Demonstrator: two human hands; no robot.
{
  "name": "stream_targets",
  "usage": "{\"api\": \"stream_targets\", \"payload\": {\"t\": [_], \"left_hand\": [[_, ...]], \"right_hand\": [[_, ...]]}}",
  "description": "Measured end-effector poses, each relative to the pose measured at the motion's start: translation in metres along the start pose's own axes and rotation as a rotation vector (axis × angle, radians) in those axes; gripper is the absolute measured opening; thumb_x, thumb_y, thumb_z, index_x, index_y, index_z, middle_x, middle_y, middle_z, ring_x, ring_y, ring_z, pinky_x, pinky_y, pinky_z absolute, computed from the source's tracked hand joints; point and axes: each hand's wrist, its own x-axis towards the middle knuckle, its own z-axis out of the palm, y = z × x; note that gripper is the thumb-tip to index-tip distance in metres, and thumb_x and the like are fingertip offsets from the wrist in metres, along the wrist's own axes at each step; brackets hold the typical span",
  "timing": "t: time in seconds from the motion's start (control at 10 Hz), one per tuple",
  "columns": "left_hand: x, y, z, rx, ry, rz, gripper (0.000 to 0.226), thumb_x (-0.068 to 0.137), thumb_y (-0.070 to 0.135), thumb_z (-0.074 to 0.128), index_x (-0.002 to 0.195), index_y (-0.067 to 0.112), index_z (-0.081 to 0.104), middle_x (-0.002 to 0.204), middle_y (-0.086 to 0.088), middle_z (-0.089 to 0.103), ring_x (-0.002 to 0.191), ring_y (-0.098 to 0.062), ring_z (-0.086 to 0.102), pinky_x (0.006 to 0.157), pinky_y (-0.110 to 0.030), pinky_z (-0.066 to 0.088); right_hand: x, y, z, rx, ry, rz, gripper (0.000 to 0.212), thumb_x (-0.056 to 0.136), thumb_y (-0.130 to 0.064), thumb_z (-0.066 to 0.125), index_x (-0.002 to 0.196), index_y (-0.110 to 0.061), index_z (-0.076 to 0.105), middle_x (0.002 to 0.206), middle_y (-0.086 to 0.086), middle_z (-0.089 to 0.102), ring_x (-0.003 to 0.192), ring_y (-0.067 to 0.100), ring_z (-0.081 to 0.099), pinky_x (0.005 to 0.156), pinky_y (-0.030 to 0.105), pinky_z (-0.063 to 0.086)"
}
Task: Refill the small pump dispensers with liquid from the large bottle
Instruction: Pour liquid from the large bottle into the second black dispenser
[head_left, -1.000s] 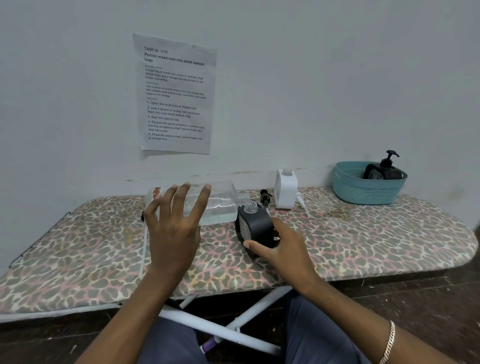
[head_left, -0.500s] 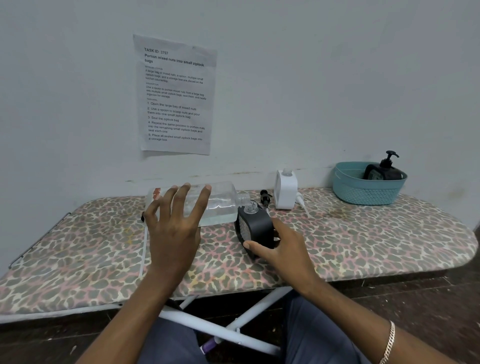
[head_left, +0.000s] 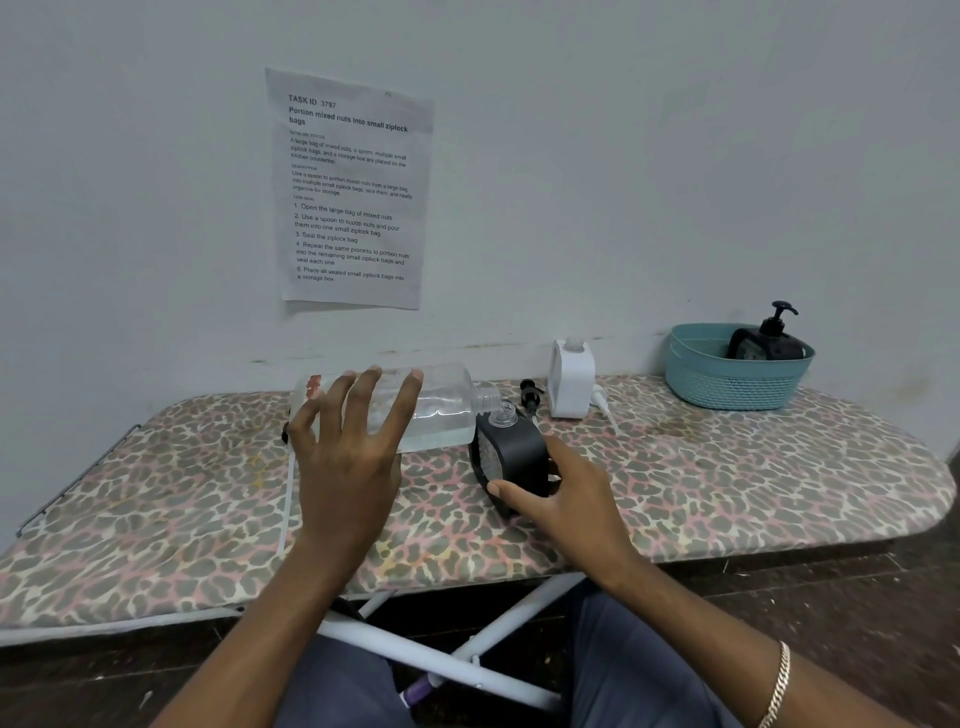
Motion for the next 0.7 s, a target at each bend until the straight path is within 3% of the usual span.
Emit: {"api": "stream_targets", "payload": {"t": [0.3,0.6,0.7], "left_hand": [[0.0007,-0.0001,-0.0003,0.01,-0.011,0.0,0.093,0.07,-0.01,0.071,0.154,0.027,0.053,0.145,-0.015,0.058,0.135,-0.039,0.053,0.11,-0.057,0.033],[0.0008,0.0005,-0.0009,0.014,-0.02,0.003,0.093,0.07,-0.01,0.071,0.153,0.026,0.054,0.145,-0.015,0.058,0.135,-0.039,0.054,0.11,-0.057,0.033],[0.0007,0.0004,-0.001,0.01,-0.022,0.001,0.094,0.069,-0.011,0.072,0.154,0.026,0.053,0.144,-0.016,0.058,0.135,-0.039,0.053,0.109,-0.057,0.032]], "right_hand": [[0.0,-0.0012,-0.0005,0.0,-0.006,0.003,0.041,0.083,-0.049,0.085,0.117,-0.038,0.066,0.104,-0.024,0.073,0.1,-0.009,0.065,0.082,0.007,0.048],[0.0002,0.0002,-0.0011,-0.006,-0.003,0.005,0.046,0.081,-0.053,0.085,0.119,-0.034,0.068,0.104,-0.023,0.074,0.1,-0.007,0.066,0.083,0.011,0.051],[0.0011,0.0014,-0.0015,0.003,-0.001,0.016,0.043,0.08,-0.05,0.086,0.115,-0.031,0.069,0.099,-0.019,0.075,0.095,-0.004,0.067,0.077,0.015,0.053]]}}
